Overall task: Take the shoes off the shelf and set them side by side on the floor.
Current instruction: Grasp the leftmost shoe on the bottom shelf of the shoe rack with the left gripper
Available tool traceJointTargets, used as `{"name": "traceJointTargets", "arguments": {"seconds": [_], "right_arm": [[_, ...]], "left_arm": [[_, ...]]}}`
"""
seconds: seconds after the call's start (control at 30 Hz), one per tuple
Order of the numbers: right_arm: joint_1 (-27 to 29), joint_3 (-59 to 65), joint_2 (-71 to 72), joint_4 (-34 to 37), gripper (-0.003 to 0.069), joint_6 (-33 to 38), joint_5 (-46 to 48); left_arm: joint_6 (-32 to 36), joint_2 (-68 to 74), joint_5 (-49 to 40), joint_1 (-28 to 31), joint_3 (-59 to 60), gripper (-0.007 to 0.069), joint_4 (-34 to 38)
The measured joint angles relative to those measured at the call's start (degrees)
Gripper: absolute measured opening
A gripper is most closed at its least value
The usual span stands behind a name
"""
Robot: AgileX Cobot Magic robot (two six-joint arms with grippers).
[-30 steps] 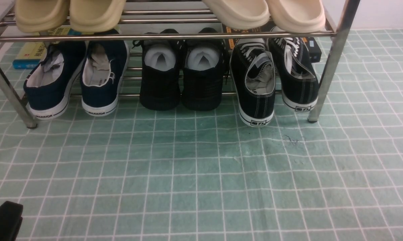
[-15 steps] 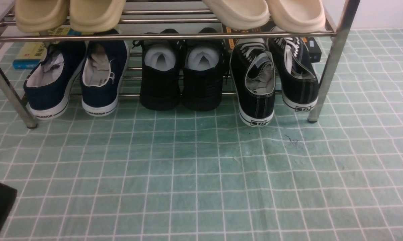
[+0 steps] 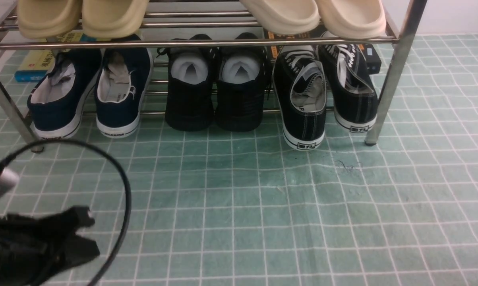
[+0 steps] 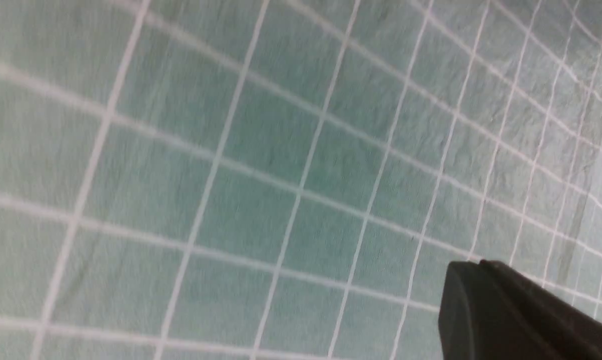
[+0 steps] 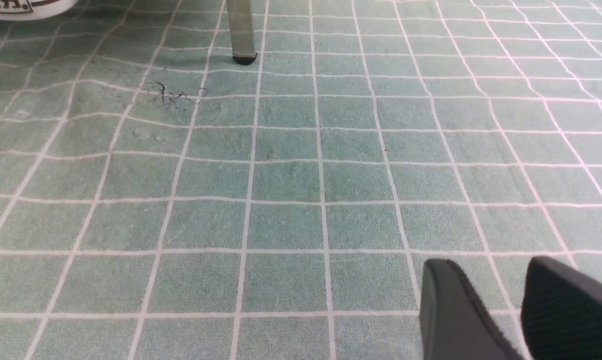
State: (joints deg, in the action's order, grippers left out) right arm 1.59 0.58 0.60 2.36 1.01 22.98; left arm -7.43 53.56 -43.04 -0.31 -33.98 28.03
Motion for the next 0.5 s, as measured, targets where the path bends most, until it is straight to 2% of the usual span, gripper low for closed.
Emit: {"name": "traceJointTargets", "arguments": {"seconds": [0.1,0.17,0.23,0.27,0.33,0.47,0.5], "right_arm": [[0.0,0.0,0.0,0.0,0.0237,0.0,0.0],[0.0,0.0,0.0,0.0,0.0237,0.0,0.0],[0.0,0.0,0.0,0.0,0.0237,0.0,0.0],[0.0,0.0,0.0,0.0,0.0237,0.0,0.0],[0.0,0.0,0.0,0.0,0.0237,0.0,0.0],[0.0,0.0,0.0,0.0,0.0237,0.0,0.0],[0.0,0.0,0.0,0.0,0.0237,0.0,0.0]], "left_arm": [[-1.4,4.7,-1.5,0.0,-8.9,0.0110,-8.0],[-2.8,7.9,-1.4,0.0,-15.5,0.0164,-16.9],[-3.3,9.4,-0.6,0.0,-18.4,0.0193,-21.3],[-3.9,10.9,1.0,0.0,-20.7,0.0222,-27.0],[-6.1,13.3,4.2,0.0,-23.4,0.0258,-33.4],[-14.4,17.2,7.9,0.0,-25.6,0.0284,-40.4],[-19.4,19.2,8.2,0.0,-26.6,0.0286,-43.4]]}}
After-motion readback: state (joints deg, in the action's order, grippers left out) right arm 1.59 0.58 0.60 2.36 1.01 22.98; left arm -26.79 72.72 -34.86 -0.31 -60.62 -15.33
